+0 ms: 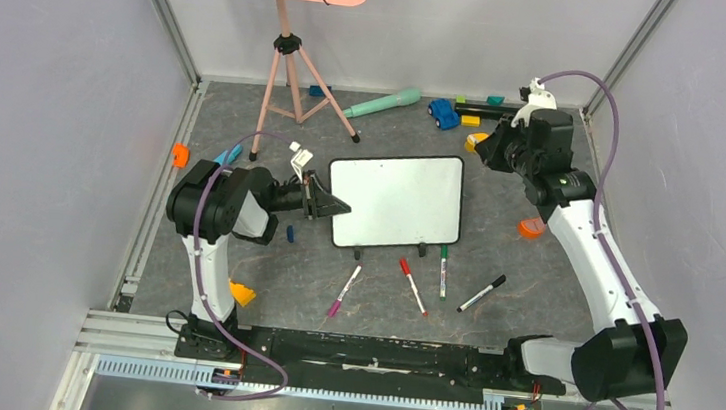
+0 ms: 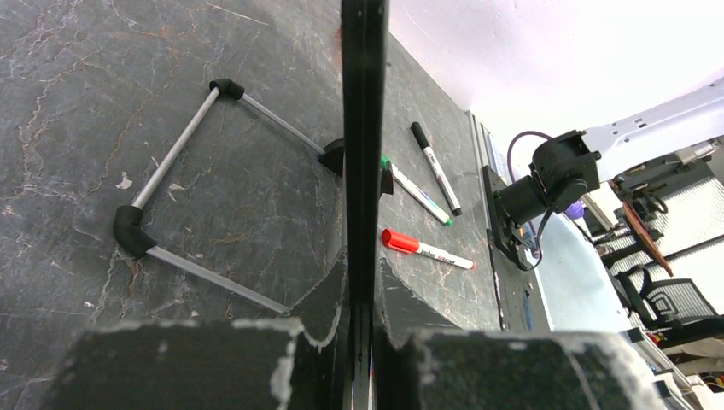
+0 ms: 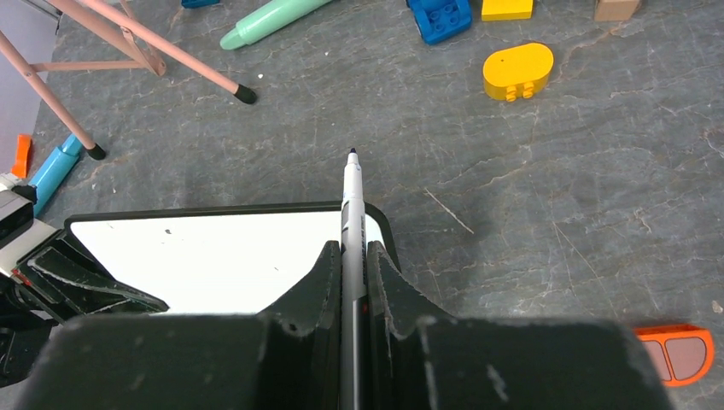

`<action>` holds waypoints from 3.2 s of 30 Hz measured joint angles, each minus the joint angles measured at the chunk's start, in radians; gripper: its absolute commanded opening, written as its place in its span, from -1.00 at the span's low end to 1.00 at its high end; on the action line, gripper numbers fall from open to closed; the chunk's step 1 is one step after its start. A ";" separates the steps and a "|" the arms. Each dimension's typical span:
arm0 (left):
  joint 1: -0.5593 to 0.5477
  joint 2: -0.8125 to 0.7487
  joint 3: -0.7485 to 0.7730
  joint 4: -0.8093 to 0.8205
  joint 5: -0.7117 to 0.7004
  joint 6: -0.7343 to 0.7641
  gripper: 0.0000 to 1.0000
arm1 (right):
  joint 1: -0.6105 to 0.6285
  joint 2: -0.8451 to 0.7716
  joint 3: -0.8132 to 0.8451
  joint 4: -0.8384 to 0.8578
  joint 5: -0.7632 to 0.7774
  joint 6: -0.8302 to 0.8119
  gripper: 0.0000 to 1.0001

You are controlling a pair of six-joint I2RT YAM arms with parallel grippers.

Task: Write a sentence on the whiteboard
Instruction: Pick up the sentence from the whiteboard.

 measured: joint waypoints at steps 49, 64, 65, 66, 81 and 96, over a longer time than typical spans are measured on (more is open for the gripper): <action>0.003 -0.024 -0.051 0.006 -0.059 0.025 -0.96 | 0.185 0.047 0.030 0.045 -0.081 0.060 -1.00; 0.010 -0.022 -0.042 0.005 -0.039 0.025 -0.90 | 0.214 -0.102 -0.047 0.021 0.074 0.227 -1.00; 0.010 -0.023 -0.045 0.005 -0.041 0.026 -0.93 | 0.214 -0.108 -0.051 0.021 0.072 0.228 -1.00; 0.010 -0.025 -0.050 0.005 -0.043 0.029 -0.96 | 0.214 -0.108 -0.051 0.024 0.069 0.225 -1.00; 0.015 -0.046 -0.068 0.003 -0.041 0.047 -0.96 | 0.219 -0.102 -0.061 0.056 -0.009 0.164 -1.00; 0.014 -0.046 -0.076 0.005 -0.058 0.051 -0.96 | 0.369 -0.017 -0.018 0.067 0.109 0.004 -1.00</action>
